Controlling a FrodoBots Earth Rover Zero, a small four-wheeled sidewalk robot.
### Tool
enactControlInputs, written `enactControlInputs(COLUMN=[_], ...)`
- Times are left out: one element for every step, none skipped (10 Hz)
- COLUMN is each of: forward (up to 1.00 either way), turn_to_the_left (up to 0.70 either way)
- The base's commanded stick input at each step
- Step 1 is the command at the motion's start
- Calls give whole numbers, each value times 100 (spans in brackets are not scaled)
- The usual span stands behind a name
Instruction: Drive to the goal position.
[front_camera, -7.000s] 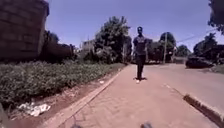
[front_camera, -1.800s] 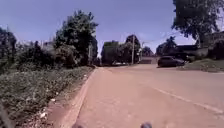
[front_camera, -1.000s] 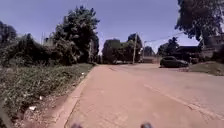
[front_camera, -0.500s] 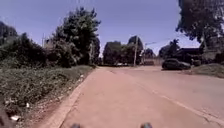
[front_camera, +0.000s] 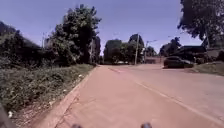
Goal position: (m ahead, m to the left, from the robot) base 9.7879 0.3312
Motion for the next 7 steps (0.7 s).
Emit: enactControlInputs(forward=[70, 70, 70, 70, 70, 70, 70], turn_to_the_left=[0, 0, 0, 0, 0, 0, 0])
